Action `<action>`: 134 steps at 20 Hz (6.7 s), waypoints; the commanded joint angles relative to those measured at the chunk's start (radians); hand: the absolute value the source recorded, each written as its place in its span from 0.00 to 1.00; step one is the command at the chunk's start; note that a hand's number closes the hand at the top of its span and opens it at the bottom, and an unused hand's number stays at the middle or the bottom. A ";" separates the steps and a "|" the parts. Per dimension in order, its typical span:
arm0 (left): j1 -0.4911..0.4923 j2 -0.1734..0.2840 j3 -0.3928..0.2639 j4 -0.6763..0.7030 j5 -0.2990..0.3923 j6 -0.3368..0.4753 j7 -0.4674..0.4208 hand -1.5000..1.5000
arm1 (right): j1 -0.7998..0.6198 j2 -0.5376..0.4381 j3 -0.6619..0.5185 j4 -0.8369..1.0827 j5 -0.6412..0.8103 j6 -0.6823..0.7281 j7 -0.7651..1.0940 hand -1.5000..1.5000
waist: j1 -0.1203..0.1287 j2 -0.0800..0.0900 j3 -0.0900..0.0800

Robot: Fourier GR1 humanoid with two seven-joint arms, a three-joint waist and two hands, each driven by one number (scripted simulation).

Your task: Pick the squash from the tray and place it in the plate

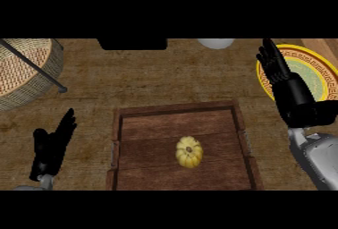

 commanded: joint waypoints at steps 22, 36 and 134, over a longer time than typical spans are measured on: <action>-0.007 -0.184 -0.033 -0.051 0.024 -0.054 0.088 0.50 | -0.142 -0.132 0.048 0.014 0.273 0.290 0.161 0.00 | 0.000 -0.027 0.006; 0.005 -0.152 -0.011 -0.073 0.009 -0.092 0.122 0.50 | -0.252 -0.089 0.288 -0.177 0.397 0.598 0.662 0.00 | 0.013 -0.023 0.007; -0.008 -0.276 0.123 -0.053 -0.112 -0.238 0.103 0.50 | -0.315 0.262 -0.935 0.553 2.258 -0.608 1.330 1.00 | 0.074 0.009 0.012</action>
